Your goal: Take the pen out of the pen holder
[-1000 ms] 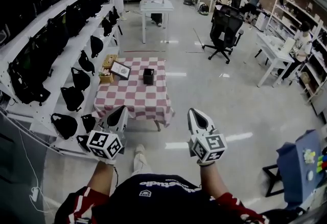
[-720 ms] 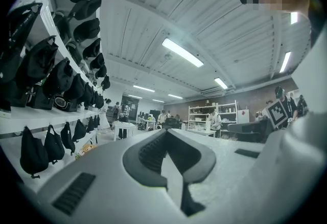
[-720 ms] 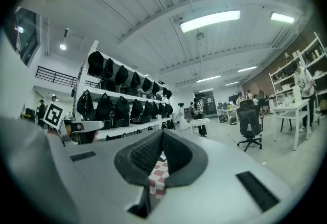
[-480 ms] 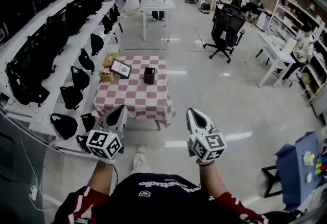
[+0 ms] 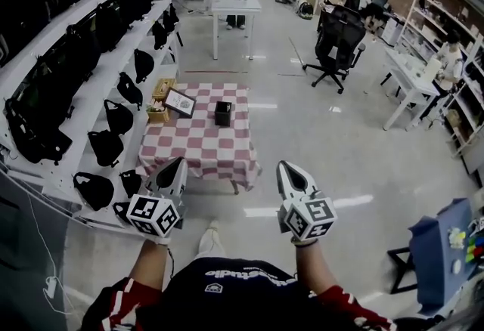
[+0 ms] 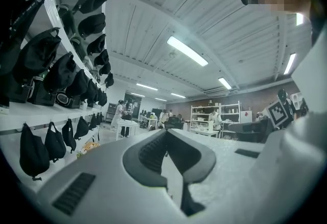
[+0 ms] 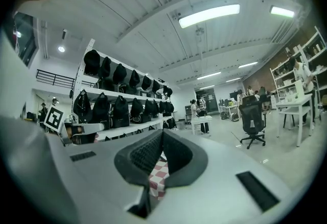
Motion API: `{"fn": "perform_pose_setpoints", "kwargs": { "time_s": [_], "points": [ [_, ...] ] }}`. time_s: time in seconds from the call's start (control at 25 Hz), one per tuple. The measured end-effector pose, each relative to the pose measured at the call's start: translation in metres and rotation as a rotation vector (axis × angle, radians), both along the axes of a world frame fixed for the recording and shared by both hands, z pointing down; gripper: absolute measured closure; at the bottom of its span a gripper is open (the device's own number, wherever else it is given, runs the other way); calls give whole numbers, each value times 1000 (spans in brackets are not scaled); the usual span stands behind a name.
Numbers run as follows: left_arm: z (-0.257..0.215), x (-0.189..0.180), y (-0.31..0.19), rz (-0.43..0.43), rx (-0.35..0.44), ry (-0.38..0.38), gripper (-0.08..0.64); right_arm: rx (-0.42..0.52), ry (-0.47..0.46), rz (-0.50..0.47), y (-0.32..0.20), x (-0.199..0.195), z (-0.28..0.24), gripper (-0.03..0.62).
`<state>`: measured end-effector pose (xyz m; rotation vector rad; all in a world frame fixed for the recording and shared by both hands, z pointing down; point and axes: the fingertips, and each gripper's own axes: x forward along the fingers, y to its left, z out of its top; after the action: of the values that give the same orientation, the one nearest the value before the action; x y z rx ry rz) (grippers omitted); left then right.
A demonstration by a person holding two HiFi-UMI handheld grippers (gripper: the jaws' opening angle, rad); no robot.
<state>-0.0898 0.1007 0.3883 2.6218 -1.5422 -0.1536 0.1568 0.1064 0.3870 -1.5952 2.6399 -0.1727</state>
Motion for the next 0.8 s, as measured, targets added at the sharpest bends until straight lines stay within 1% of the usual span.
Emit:
{"fn": "perform_pose_setpoints", "kwargs": {
  "time_s": [0.36, 0.68, 0.8],
  "points": [
    [-1, 5, -47, 37, -5, 4, 555, -10, 2, 26, -34, 0, -1, 589],
    [-1, 14, -107, 93, -11, -6, 555, -34, 8, 87, -79, 5, -4, 589],
    [-2, 16, -132, 107, -9, -9, 555, -34, 14, 84, -101, 4, -2, 589]
  ]
}}
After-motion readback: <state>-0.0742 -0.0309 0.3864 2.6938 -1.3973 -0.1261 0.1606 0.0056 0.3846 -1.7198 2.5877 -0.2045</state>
